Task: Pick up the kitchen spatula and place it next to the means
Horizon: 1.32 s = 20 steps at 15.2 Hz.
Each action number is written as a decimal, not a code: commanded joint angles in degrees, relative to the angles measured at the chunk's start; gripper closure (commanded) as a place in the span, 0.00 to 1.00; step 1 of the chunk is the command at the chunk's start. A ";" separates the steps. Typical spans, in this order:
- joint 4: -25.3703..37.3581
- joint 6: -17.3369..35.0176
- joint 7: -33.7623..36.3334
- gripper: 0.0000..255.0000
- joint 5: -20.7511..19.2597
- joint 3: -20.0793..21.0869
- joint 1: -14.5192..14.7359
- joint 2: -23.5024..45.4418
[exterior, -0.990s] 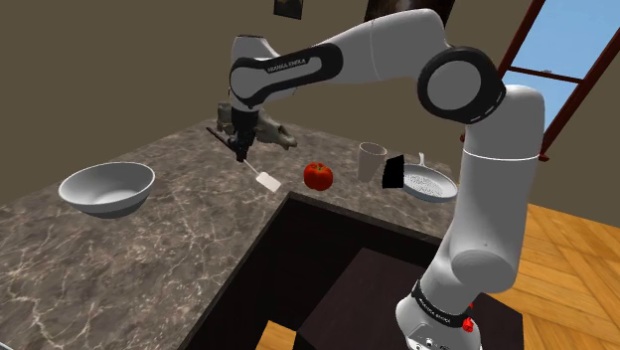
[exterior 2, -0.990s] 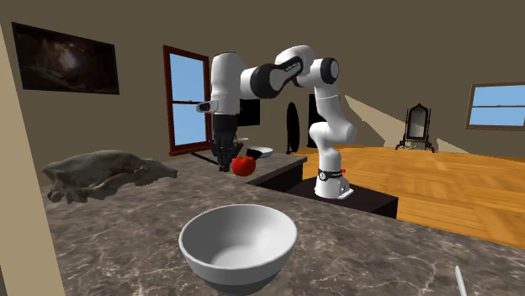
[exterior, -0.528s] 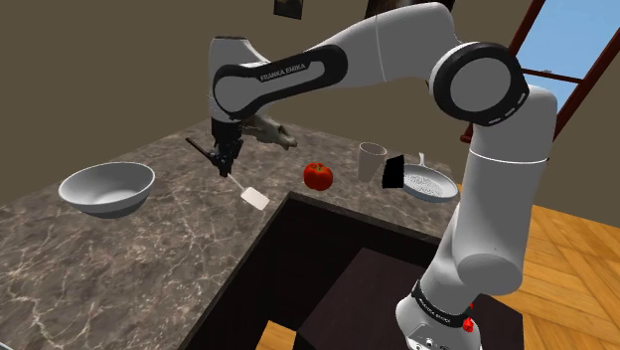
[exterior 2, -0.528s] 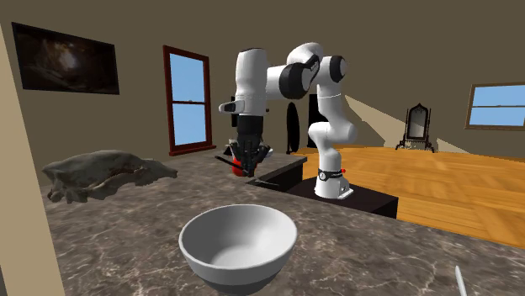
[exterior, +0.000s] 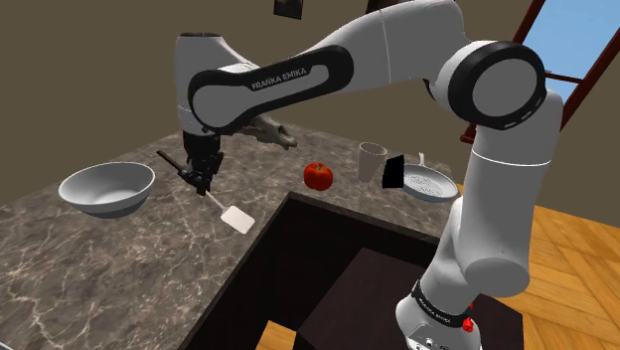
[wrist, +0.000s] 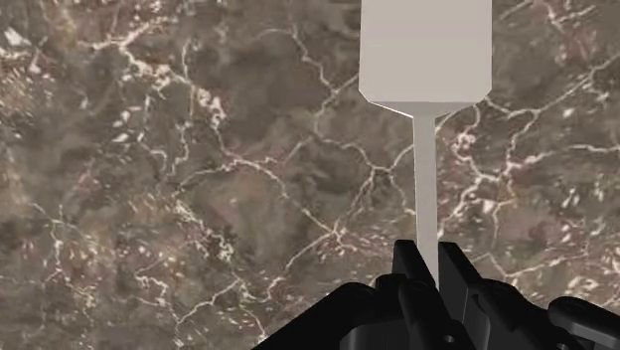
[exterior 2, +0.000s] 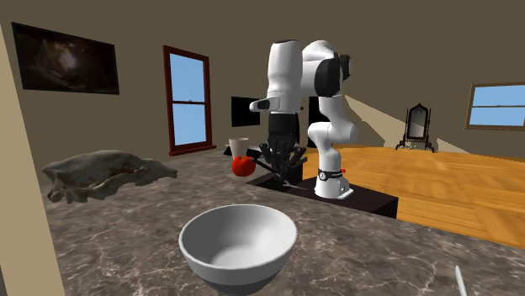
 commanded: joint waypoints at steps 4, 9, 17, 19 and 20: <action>1.80 -0.49 6.78 1.00 -1.37 2.06 4.22 1.53; 5.48 -1.83 13.38 1.00 -2.99 3.89 8.66 4.21; 3.61 2.43 15.56 1.00 -4.11 4.02 9.96 6.77; 2.84 3.74 15.73 1.00 -4.33 3.93 10.00 7.34; 2.48 4.40 15.81 1.00 -4.45 3.88 10.03 7.64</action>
